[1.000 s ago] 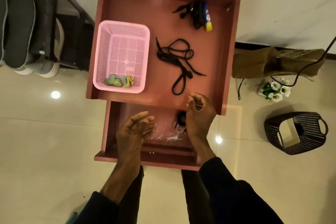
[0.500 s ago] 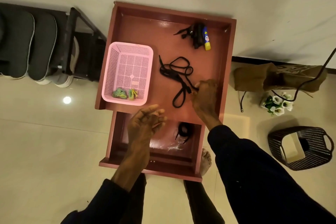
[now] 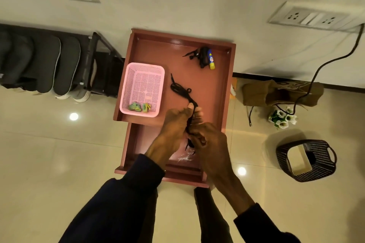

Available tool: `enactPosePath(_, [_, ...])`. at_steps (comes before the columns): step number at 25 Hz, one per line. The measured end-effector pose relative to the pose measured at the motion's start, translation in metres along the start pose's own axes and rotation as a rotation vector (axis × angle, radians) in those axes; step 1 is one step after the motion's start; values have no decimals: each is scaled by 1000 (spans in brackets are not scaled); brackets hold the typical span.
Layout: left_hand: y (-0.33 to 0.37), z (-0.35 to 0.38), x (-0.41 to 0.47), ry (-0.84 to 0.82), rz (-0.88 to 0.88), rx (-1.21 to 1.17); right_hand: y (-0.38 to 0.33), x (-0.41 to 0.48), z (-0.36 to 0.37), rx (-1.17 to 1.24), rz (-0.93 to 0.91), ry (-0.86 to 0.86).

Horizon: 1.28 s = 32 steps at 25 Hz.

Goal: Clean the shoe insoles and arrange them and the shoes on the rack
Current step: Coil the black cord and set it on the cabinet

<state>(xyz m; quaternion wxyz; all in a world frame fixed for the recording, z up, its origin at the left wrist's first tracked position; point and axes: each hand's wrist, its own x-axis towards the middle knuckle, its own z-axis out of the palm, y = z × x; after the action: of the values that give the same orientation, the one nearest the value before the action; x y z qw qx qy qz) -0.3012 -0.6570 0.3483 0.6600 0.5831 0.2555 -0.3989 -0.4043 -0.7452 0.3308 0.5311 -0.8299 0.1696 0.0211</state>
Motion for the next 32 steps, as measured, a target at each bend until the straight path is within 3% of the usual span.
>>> enactPosePath(5, [56, -14, -71, -182, -24, -66, -65, 6, -57, -124, -20, 172])
enactPosePath(9, [101, -21, -137, -378, -55, -150, -124, 26, -67, -175, -349, -111])
enactPosePath(10, [111, -21, -151, -417, -53, -181, -139, 29, -69, -126, -383, -128])
enactPosePath(12, [132, -20, -179, -485, -40, -266, -176, 22, -79, 31, -281, -132])
enactPosePath(14, [152, -17, -209, -491, 32, -380, -206, 10, -82, 124, -193, -137])
enactPosePath(18, [195, -10, -256, -540, 274, -668, -254, -31, -82, 26, -283, -280])
enactPosePath(20, [221, -7, -274, -512, 401, -720, -271, -42, -90, -41, -352, -264])
enactPosePath(22, [242, -6, -295, -424, 584, -557, -299, -50, -107, -134, -415, -240])
enactPosePath(26, [252, -7, -331, -102, 852, 131, -364, -45, -150, -385, -589, -56])
enactPosePath(29, [253, -6, -358, -43, 786, 388, -405, -32, -177, -676, -720, 59])
enactPosePath(32, [258, -3, -379, -130, 596, 388, -429, -23, -190, -709, -775, 106])
